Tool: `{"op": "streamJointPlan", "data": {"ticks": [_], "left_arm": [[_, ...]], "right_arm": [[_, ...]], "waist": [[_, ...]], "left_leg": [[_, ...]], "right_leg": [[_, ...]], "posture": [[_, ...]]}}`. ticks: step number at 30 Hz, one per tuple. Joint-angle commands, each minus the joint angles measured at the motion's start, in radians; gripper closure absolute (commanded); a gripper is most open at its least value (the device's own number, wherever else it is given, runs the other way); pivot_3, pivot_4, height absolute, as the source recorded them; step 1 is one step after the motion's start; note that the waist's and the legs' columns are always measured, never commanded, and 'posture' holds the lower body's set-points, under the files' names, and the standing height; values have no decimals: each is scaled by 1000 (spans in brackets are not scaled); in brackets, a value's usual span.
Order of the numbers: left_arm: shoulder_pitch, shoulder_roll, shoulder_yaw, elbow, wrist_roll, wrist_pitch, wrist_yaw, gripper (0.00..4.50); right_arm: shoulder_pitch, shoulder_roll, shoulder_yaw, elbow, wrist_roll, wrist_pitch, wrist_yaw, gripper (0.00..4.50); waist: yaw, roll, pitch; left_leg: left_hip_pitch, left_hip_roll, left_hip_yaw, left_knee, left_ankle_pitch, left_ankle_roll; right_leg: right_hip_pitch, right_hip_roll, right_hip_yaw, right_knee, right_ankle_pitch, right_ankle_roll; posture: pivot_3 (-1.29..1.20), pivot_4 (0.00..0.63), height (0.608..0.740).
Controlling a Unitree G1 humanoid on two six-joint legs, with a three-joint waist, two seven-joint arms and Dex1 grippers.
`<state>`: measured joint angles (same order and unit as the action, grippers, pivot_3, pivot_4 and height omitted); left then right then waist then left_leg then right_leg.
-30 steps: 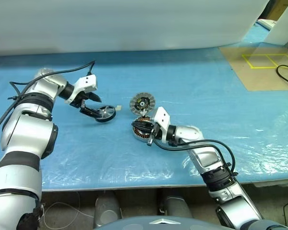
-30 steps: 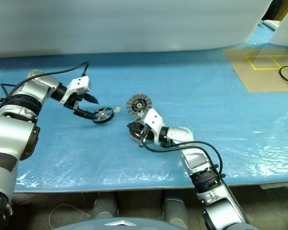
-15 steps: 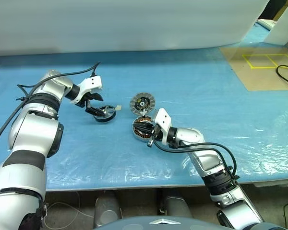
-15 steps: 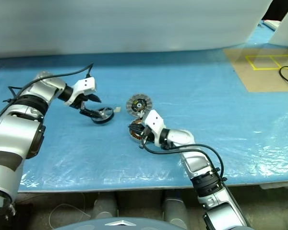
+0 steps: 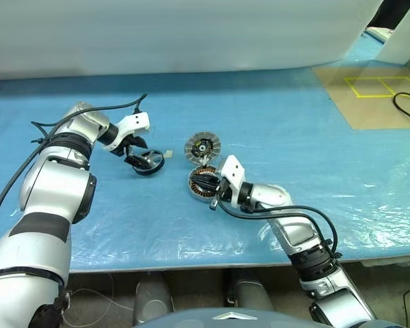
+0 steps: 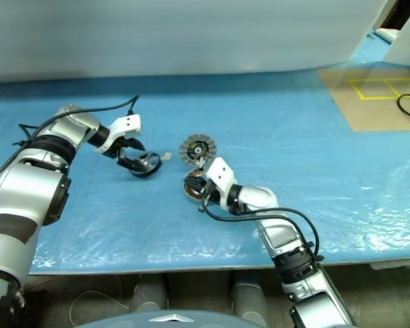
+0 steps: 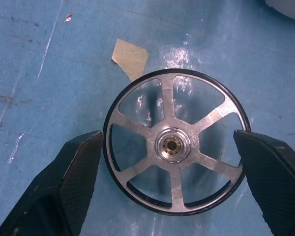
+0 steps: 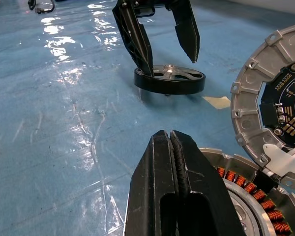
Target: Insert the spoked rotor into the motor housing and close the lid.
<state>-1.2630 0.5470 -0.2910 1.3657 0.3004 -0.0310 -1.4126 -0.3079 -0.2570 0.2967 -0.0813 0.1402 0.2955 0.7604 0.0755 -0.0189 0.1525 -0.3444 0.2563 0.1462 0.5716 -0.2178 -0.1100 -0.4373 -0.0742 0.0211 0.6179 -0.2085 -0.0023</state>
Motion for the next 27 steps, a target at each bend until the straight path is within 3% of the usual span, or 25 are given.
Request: {"op": "streamJointPlan", "data": {"ticks": [1,7,10,21,27], "left_arm": [[-37,3,19,-4,8,12,0,0],[-33,-8,25,-4,11,24,-17,0],[-30,-14,26,-4,11,26,-18,622],[-39,-6,19,-5,32,38,-54,4442],[-45,11,30,-8,33,23,-56,4442]], "right_arm": [[2,-1,-8,-44,15,-6,-4,4478],[2,-2,-10,-43,13,-8,-8,4478],[2,-3,-10,-44,12,-7,-10,4500],[-5,1,-3,-32,10,-13,-18,4500],[-12,7,0,-19,8,-19,-17,4500]], "waist": [[0,0,0],[0,0,0],[0,0,0],[-1,0,0],[-2,0,0]], "left_leg": [[0,0,0,0,0,0],[0,0,0,0,0,0],[0,0,0,0,0,0],[0,0,0,-1,0,0],[0,0,0,-1,0,0]], "right_leg": [[0,0,0,0,0,0],[0,0,0,0,0,0],[0,0,0,0,0,0],[0,0,2,-1,0,0],[0,0,2,-1,0,0]], "posture": [[0,150,740],[0,150,740],[0,150,740],[0,150,740],[0,150,740]]}}
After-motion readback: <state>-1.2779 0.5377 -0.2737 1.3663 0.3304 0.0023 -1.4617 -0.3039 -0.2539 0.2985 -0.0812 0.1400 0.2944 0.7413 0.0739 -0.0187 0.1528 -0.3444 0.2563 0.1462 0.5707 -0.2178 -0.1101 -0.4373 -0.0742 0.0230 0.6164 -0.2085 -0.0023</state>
